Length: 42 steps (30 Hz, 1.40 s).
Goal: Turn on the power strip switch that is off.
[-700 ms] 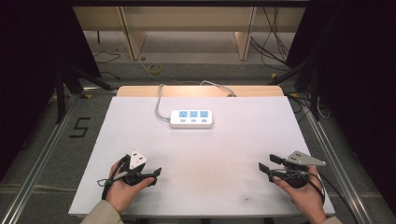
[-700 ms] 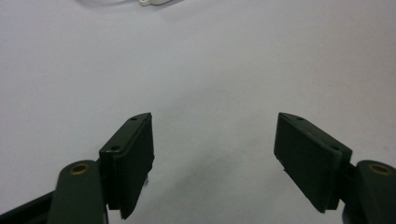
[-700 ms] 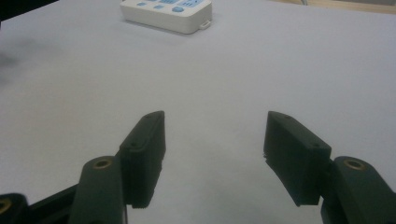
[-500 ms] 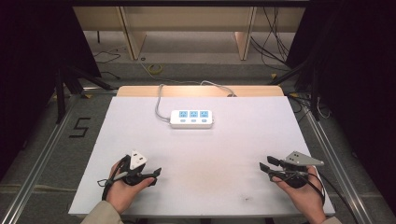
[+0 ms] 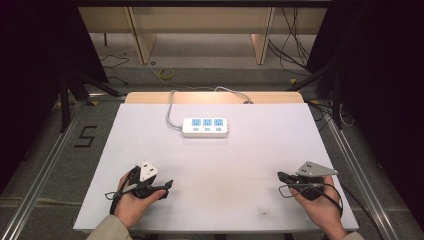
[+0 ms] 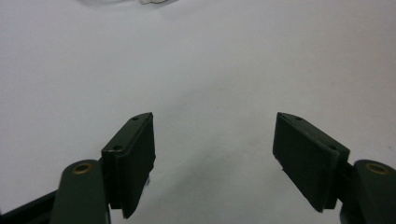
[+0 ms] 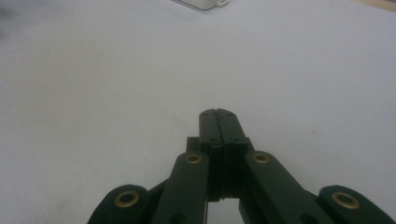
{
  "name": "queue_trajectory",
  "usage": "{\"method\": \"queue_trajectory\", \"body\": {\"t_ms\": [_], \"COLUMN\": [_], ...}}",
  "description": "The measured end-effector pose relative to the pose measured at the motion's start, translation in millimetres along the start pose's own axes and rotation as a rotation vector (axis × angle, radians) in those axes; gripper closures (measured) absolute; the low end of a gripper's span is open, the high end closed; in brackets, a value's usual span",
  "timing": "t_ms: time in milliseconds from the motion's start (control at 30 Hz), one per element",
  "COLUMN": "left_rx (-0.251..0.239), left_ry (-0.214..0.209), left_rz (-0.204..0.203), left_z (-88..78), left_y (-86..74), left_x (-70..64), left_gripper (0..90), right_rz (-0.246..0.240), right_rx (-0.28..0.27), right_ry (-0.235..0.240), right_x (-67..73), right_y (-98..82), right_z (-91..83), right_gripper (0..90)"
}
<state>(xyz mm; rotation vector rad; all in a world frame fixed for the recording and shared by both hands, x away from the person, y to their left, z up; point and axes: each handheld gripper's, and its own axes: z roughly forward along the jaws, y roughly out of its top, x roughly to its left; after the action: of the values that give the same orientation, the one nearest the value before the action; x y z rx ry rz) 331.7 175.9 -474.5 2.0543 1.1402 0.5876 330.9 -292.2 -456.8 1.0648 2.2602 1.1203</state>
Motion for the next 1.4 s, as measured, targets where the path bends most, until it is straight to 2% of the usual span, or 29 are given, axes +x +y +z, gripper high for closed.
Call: {"method": "queue_trajectory", "body": {"t_ms": [1400], "left_rx": [-0.013], "left_ry": [0.014], "left_rz": [0.005], "left_z": [-0.1], "left_y": [0.6], "left_x": [-1.0], "left_gripper": [29.7], "right_rz": [-0.049], "right_rx": [0.036], "right_ry": [0.008], "right_x": [9.4], "right_y": [38.6], "right_z": [19.7], "right_gripper": [90.0]}}
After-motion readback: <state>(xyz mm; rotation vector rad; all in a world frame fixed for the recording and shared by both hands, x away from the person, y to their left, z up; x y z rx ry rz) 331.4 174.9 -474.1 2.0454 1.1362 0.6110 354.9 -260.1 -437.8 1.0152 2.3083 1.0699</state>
